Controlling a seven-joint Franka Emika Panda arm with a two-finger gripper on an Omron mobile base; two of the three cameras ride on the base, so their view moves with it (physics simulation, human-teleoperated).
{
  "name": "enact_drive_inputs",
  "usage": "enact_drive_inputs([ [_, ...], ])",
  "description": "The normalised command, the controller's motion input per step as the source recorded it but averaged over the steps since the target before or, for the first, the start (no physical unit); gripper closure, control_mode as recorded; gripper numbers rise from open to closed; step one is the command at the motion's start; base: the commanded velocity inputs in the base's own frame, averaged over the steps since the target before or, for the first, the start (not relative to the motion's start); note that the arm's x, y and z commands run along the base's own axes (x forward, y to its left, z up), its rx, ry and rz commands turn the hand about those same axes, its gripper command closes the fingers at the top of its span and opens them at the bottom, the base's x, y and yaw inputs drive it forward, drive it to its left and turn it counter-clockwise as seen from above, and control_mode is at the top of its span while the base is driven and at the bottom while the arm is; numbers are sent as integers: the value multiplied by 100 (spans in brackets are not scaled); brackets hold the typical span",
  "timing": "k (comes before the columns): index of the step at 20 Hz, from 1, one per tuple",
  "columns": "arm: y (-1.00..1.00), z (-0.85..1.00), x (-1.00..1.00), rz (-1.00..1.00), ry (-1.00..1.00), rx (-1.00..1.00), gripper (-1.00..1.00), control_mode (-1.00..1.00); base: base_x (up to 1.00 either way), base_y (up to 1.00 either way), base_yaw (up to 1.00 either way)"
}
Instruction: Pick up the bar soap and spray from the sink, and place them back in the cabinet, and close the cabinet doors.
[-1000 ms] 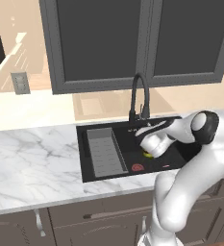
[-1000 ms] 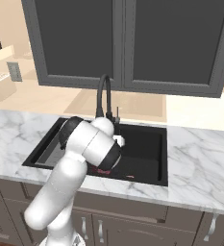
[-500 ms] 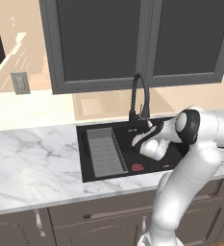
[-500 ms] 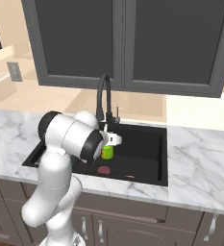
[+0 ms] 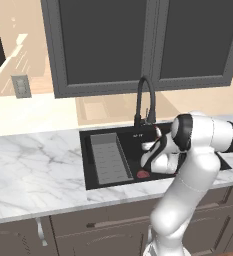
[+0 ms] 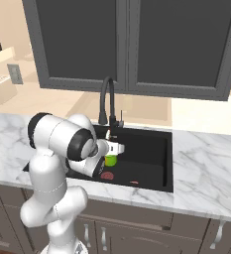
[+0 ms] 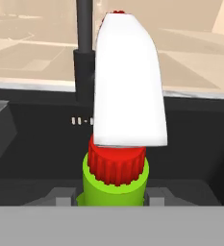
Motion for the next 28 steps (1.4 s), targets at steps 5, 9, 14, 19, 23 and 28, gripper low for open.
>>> enact_drive_inputs([
  [5,0,40,-8,-7,4,0,100,-100,0,0,0],
  [9,0,46,0,-7,5,0,100,-100,0,0,0],
  [14,0,48,0,-8,8,0,100,-100,0,0,0],
  [19,0,50,0,-7,9,0,100,-100,0,0,0],
  [23,0,51,-2,-2,10,0,100,-100,0,0,0],
  [28,0,48,-7,0,10,0,100,-100,0,0,0],
])
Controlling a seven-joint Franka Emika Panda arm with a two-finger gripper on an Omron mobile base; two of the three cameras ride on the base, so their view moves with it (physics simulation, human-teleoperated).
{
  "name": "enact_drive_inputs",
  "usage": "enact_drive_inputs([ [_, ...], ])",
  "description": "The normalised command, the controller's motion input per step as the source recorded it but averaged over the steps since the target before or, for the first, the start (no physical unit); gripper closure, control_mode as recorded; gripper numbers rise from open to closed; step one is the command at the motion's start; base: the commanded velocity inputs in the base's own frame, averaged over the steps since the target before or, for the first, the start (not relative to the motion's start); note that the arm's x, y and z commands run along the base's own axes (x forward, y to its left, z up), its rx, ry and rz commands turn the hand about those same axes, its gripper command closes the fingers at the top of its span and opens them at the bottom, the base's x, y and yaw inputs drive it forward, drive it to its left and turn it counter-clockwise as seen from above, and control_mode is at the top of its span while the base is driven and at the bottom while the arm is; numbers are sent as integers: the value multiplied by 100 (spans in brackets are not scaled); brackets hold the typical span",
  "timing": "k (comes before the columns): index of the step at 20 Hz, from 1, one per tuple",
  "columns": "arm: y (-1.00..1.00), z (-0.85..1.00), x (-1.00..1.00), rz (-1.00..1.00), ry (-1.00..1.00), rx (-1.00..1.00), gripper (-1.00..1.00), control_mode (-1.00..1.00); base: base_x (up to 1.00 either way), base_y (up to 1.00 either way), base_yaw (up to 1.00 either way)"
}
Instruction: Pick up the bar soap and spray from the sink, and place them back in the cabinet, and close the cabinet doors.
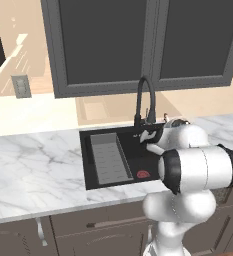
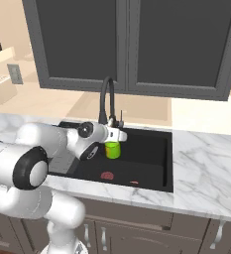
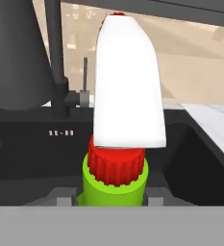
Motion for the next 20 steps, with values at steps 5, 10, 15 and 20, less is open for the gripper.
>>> enact_drive_inputs([
  [5,8,45,-8,0,9,0,100,-100,0,0,0],
  [10,15,34,-5,0,7,0,100,-100,0,0,0],
  [15,16,26,-5,0,6,0,100,-100,0,0,0],
  [20,12,17,-12,0,4,0,100,-100,0,0,0],
])
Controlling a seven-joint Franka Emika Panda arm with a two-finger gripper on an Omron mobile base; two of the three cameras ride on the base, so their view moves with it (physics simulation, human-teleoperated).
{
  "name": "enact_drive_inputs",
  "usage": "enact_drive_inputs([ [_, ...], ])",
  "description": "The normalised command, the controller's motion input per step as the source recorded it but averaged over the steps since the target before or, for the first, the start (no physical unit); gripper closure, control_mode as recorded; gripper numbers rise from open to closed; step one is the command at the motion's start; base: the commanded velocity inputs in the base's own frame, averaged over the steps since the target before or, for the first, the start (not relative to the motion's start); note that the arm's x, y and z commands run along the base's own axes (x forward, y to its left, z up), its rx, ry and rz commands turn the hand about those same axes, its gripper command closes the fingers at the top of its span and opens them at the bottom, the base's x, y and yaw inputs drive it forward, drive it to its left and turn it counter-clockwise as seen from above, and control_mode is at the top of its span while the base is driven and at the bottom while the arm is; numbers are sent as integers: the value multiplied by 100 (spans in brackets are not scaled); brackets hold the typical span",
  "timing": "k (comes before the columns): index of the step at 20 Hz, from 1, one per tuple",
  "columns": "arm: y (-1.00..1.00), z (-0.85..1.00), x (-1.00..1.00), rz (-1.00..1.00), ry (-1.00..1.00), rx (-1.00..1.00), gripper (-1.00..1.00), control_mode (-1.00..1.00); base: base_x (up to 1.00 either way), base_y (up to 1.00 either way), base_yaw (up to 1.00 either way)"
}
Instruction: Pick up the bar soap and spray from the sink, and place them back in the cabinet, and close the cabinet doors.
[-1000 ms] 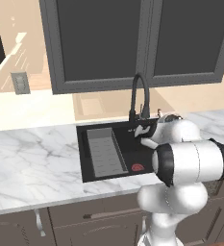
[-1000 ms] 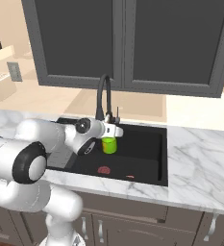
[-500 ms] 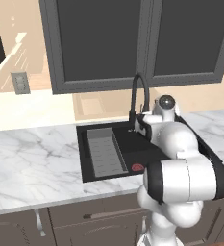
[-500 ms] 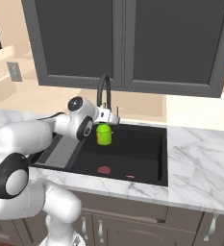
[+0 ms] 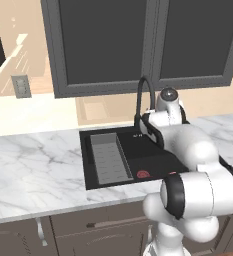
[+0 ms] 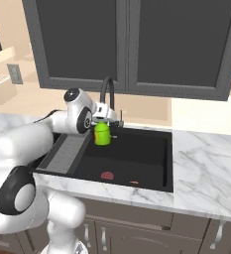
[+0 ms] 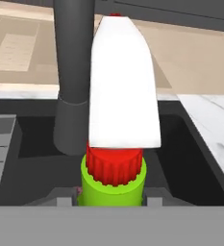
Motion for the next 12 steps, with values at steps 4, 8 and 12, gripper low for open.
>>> enact_drive_inputs([
  [4,9,14,-18,0,1,0,100,-100,0,0,0],
  [8,7,15,-20,0,0,0,100,-100,0,0,0],
  [12,9,14,-21,0,0,0,100,-100,0,0,0],
])
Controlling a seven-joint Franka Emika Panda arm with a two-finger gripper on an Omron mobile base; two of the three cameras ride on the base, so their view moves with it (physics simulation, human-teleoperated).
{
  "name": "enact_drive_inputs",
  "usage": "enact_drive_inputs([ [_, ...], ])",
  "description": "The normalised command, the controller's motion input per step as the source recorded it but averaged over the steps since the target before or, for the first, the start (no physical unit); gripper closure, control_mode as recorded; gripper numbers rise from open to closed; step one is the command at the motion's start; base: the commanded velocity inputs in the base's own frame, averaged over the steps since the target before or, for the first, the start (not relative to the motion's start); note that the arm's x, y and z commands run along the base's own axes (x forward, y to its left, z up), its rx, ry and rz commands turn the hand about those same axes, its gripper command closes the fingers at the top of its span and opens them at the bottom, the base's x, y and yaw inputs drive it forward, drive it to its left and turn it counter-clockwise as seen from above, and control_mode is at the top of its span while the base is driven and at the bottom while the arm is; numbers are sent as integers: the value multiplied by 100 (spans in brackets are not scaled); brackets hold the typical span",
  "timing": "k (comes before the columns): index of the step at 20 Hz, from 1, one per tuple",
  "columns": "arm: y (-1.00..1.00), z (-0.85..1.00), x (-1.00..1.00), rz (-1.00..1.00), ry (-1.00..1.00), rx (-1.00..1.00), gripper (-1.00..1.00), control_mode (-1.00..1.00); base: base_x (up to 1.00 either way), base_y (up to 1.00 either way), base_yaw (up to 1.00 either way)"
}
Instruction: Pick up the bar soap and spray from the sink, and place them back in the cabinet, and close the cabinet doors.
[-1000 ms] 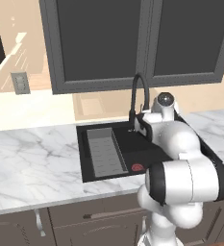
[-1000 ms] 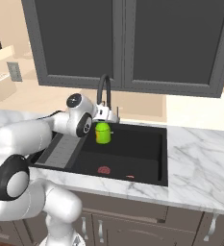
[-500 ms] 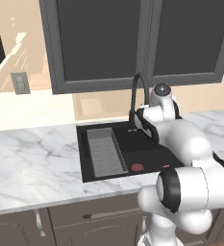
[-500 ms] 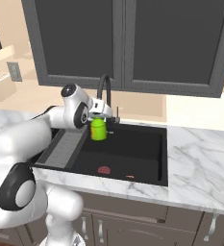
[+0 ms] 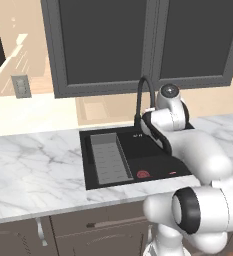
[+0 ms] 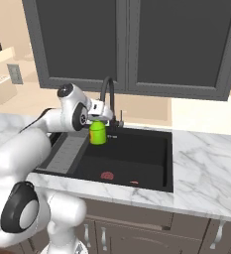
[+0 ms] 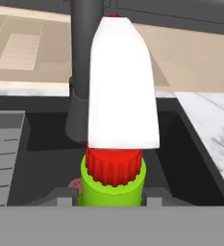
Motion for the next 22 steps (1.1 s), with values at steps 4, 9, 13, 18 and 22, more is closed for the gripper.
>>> enact_drive_inputs([
  [4,16,13,-21,0,0,0,100,-100,0,0,0],
  [9,13,6,-22,0,-1,0,100,-100,0,0,0],
  [13,1,6,-20,0,-5,0,100,-100,0,0,0],
  [18,3,12,-7,2,-2,0,100,-100,0,0,0],
  [22,10,17,-2,5,-1,0,100,-100,0,0,0],
])
